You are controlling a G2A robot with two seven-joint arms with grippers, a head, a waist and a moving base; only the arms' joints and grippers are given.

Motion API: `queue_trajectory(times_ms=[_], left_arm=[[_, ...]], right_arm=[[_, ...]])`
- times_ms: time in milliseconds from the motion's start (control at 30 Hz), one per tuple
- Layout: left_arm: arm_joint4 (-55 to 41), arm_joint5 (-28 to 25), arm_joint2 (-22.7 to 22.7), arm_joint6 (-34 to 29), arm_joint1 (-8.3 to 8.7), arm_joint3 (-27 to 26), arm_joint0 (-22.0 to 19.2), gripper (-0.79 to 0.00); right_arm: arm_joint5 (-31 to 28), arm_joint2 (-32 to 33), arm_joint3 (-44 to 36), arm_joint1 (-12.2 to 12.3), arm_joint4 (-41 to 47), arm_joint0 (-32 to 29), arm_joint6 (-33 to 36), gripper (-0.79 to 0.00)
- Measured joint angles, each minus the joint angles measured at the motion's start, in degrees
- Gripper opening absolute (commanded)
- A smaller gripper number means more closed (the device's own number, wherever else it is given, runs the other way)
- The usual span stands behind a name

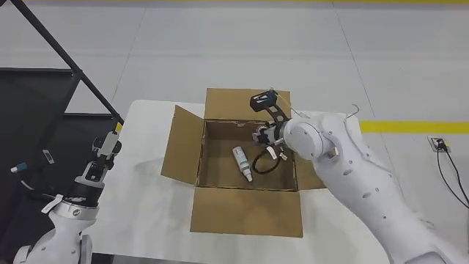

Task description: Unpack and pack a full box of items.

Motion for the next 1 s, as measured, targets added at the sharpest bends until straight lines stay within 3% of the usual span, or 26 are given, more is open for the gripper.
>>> queue_trajectory(times_ms=[100, 233, 400, 500, 600, 800, 1000], left_arm=[[0.0, 0.0, 0.0, 0.0, 0.0, 0.0, 0.0, 0.0], [0.0, 0.0, 0.0, 0.0, 0.0, 0.0, 0.0, 0.0], [0.0, 0.0, 0.0, 0.0, 0.0, 0.0, 0.0, 0.0], [0.0, 0.0, 0.0, 0.0, 0.0, 0.0, 0.0, 0.0], [0.0, 0.0, 0.0, 0.0, 0.0, 0.0, 0.0, 0.0], [0.0, 0.0, 0.0, 0.0, 0.0, 0.0, 0.0, 0.0], [0.0, 0.0, 0.0, 0.0, 0.0, 0.0, 0.0, 0.0]], right_arm=[[1.7, 10.9, -14.9, 3.1, -3.8, -10.1, 2.5, -0.785], [5.9, 24.1, -26.9, 5.0, -4.8, -21.3, 0.2, -0.785], [9.7, 39.6, -26.8, 5.9, -0.1, -31.0, -6.8, -0.785], [8.4, 44.5, -22.5, 6.2, 1.9, -33.0, -7.4, -0.785], [6.5, 44.7, -16.1, 6.5, 2.1, -32.0, -5.4, -0.785], [2.4, 37.6, -0.9, 6.8, -3.6, -25.0, -1.4, -0.785], [2.9, 32.6, 9.1, 6.7, -7.1, -19.1, 0.9, -0.785]])
